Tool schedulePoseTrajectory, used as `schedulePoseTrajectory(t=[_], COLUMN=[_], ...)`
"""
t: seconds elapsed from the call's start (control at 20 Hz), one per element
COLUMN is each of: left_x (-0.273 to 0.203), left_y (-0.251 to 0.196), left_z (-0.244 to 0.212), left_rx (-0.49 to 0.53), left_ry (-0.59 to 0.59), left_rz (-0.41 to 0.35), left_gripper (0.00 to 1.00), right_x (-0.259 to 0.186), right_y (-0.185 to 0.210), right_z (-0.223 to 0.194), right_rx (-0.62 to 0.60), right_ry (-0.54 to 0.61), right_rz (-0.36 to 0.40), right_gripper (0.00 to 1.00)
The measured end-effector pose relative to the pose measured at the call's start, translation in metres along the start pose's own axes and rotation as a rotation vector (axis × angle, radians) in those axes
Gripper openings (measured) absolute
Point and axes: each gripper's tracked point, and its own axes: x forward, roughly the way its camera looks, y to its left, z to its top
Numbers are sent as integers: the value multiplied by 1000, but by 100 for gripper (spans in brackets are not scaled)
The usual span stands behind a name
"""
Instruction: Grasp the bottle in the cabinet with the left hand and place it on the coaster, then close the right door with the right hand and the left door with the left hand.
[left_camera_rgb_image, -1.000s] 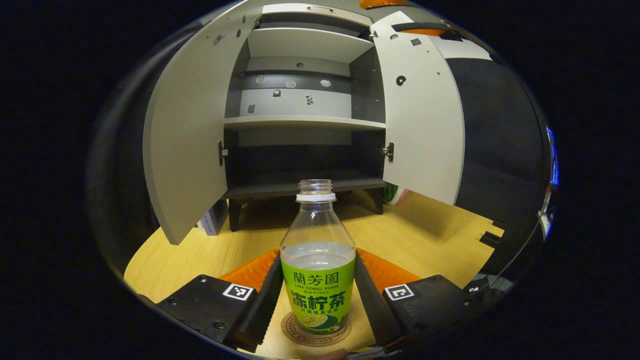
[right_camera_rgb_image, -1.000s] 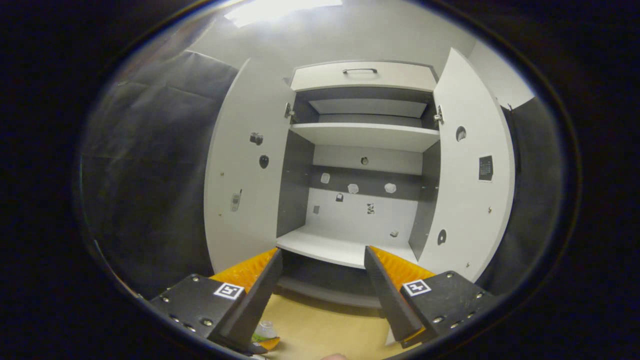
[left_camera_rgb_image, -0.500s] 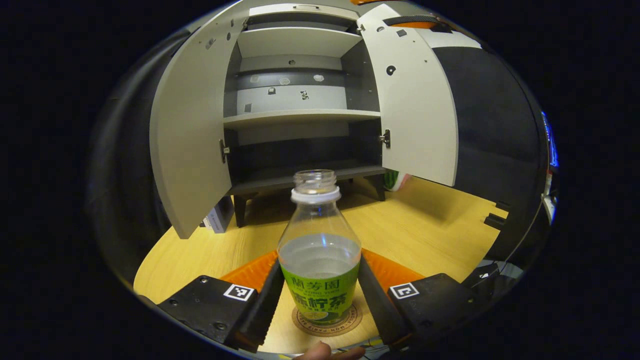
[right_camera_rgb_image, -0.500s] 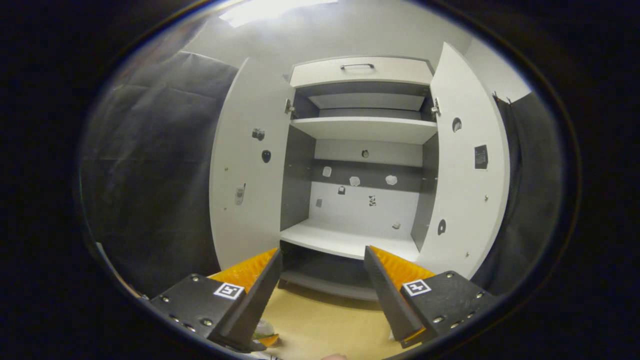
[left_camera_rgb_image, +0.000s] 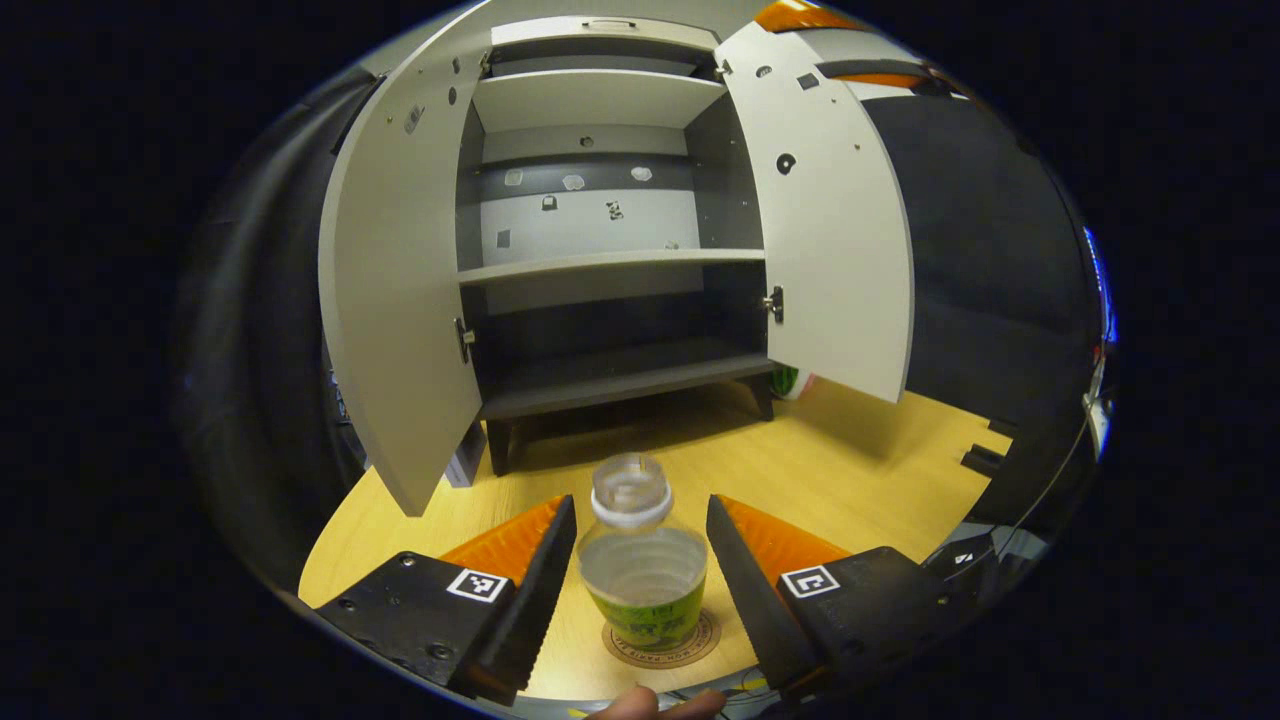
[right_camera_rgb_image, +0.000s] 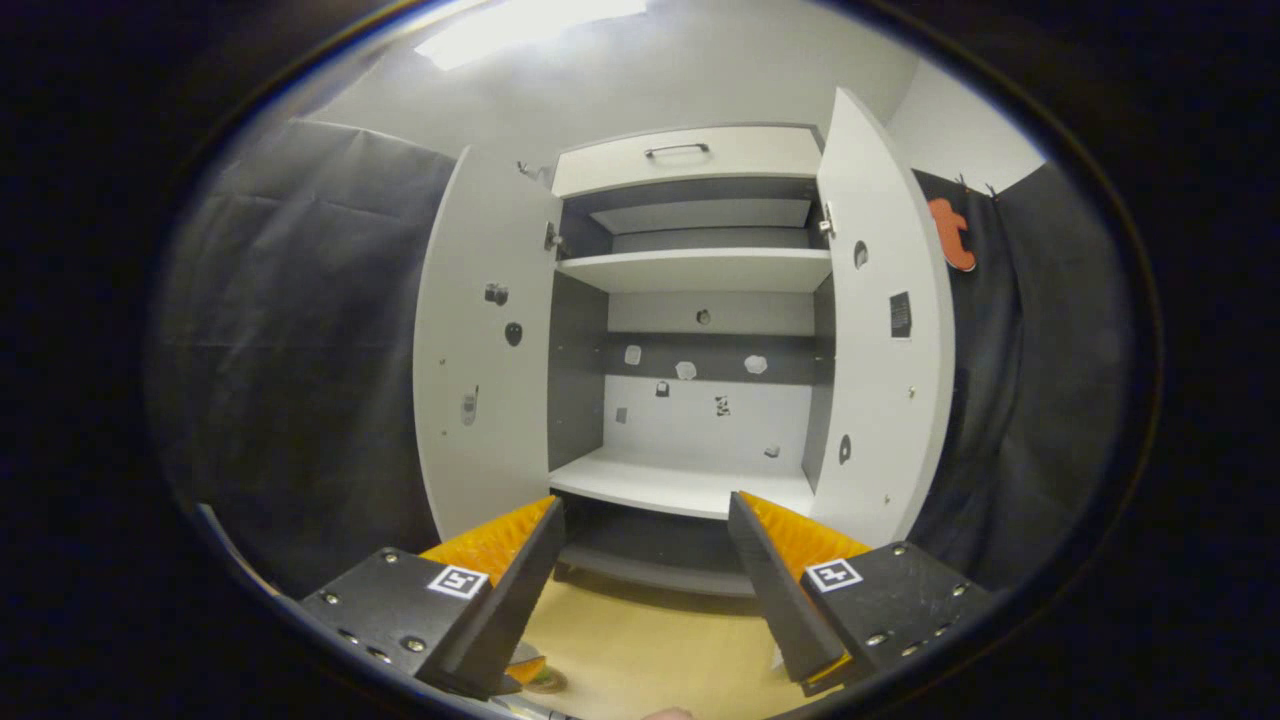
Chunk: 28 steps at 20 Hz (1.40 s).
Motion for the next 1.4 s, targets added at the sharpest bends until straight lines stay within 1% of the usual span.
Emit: schedulePoseTrajectory(t=[0.2,0.35,0.5,0.55,0.6,0.65,0.75,0.85,0.9,0.95,1.05,1.15,1.25,1.4], left_x=[-4,-13,-18,-19,-21,-22,-23,-28,-30,-30,-32,-33,-35,-42], left_y=[0,-4,1,3,6,9,18,30,32,30,33,36,46,56], left_z=[41,83,126,139,152,164,193,225,239,249,271,294,309,320], left_rx=[-20,-58,-90,-101,-110,-111,-71,-17,-18,-39,-120,-180,-182,-147], left_ry=[-18,-51,-71,-68,-62,-56,-71,-110,-122,-121,-125,-160,-193,-228], left_rz=[11,10,33,42,56,71,99,121,113,102,88,82,96,104], left_gripper=[84,86,92,92,93,93,94,92,94,94,93,94,94,94], right_x=[-18,-35,-51,-56,-58,-60,-63,-63,-61,-58,-52,-43,-33,-18], right_y=[-31,-60,-94,-107,-118,-133,-168,-204,-222,-238,-268,-294,-313,-336], right_z=[7,12,14,15,15,15,15,13,11,13,16,18,17,15], right_rx=[5,23,16,19,24,30,37,48,53,51,27,10,13,26], right_ry=[-27,-41,-60,-66,-73,-79,-92,-95,-94,-97,-94,-92,-85,-61], right_rz=[-44,-91,-141,-154,-163,-180,-232,-280,-305,-323,-373,-411,-442,-468], right_gripper=[99,100,99,96,99,100,99,99,95,99,99,99,99,99])
